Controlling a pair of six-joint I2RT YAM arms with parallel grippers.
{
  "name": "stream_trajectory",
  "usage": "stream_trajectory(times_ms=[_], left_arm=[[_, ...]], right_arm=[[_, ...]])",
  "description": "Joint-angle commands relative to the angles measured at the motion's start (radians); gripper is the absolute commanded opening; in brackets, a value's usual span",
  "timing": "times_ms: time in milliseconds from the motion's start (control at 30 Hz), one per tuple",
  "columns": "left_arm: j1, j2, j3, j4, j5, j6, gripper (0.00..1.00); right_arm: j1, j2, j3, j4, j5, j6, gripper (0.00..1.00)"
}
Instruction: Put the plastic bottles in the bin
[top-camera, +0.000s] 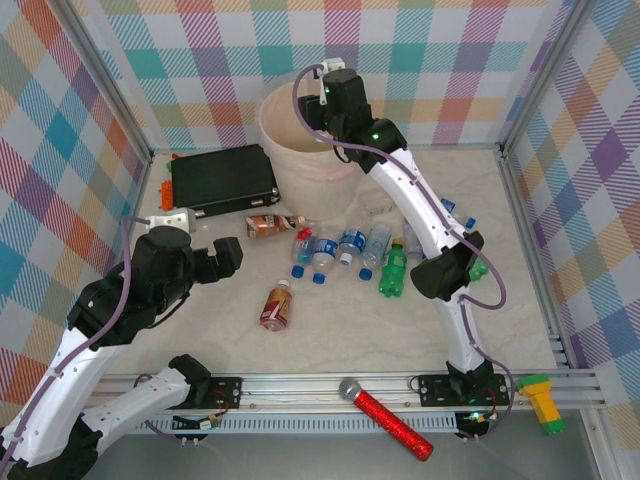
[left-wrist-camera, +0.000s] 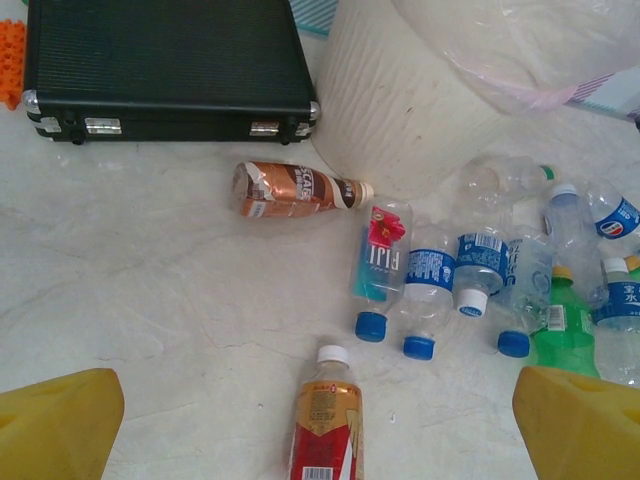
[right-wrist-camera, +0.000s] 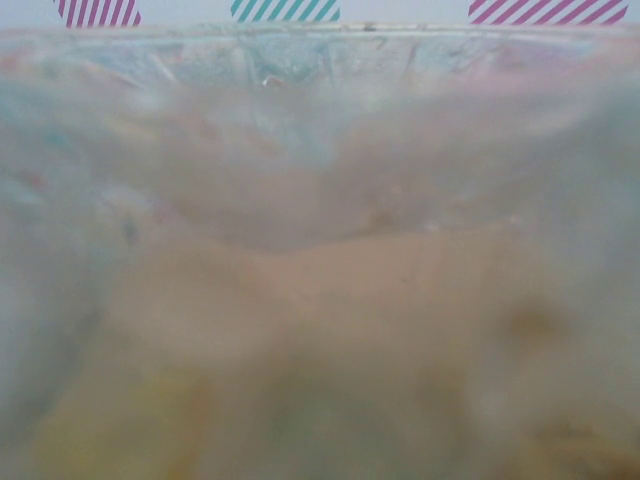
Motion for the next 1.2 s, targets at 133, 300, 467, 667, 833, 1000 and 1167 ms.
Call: stream_trajectory(times_ms=[133, 300, 467, 667, 833, 1000, 1167], left_arm=[[-0.01, -0.004, 0.038, -0.011, -0.025, -0.013, 0.99], [-0.01, -0.003, 0.032, -0.01, -0.023, -0.013, 1.0], [-0.01, 0.0, 0.027, -0.002, -0.023, -0.013, 1.0], [-0.01, 0.005, 0.005, 0.017, -0.005, -0.016, 1.0], [-0.01, 0.021, -0.024, 0.044, 0.024, -0.018, 1.0], [-0.01, 0.061, -0.05, 0.053, 0.061, -0.028, 0.99], [-0.01, 0.093, -0.1, 0.062, 0.134, -0.052, 1.0]], right_arm=[[0.004, 0.02, 0.033, 0.067, 0.022, -0.028, 0.56], [0.004, 0.017, 0.032, 0.055, 0.018, -0.035, 0.63], [0.004, 0.002, 0.032, 0.035, 0.016, -0.034, 0.99], [0.003, -0.025, 0.029, 0.01, 0.016, -0.023, 0.99], [0.006, -0.074, 0.002, -0.036, 0.02, 0.002, 0.99], [0.007, -0.176, -0.128, -0.064, 0.019, 0.034, 0.99], [0.009, -0.319, -0.342, -0.044, 0.012, 0.077, 0.99]])
